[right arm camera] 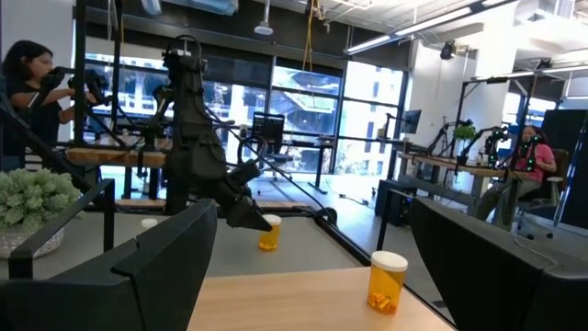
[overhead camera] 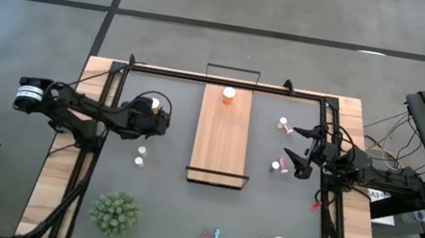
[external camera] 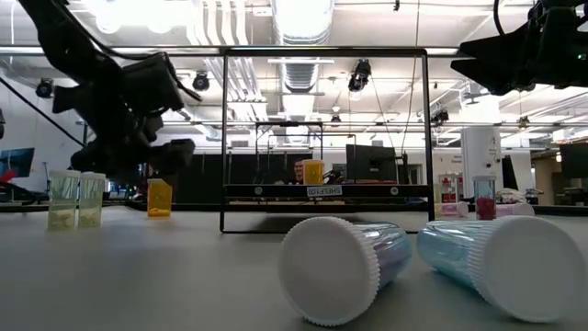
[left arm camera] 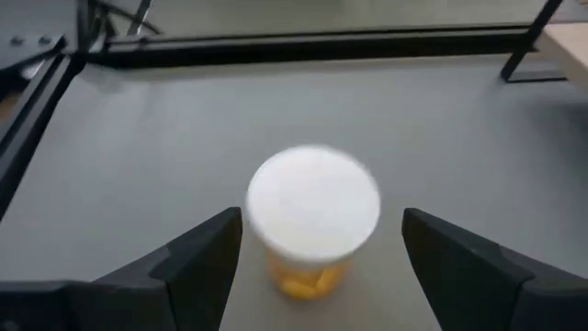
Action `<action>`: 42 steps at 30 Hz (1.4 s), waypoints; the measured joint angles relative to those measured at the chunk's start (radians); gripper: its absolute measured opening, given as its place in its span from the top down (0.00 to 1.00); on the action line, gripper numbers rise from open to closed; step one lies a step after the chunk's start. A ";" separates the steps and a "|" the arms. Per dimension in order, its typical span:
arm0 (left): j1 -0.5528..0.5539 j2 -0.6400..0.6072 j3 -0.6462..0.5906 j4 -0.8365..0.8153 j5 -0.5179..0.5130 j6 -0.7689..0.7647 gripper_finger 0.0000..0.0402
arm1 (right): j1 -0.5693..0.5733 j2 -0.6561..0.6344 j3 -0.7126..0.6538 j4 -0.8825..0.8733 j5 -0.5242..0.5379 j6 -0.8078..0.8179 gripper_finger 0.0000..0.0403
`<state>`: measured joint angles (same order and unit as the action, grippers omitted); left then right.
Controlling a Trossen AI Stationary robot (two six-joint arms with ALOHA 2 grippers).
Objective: Pick and place medicine bottles onto shelf by color
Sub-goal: Put the top orange pill bottle on the shelf aligned with the other orange pill bottle
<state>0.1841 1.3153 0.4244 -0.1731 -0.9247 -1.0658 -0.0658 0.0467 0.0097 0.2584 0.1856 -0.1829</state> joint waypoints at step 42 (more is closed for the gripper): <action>0.072 0.116 0.174 0.241 0.157 0.499 0.64 | 0.000 0.000 0.000 0.000 0.000 0.000 0.13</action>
<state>0.2562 1.4308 0.5988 0.0677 -0.7678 -0.5666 -0.0660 0.0467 0.0101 0.2584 0.1854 -0.1831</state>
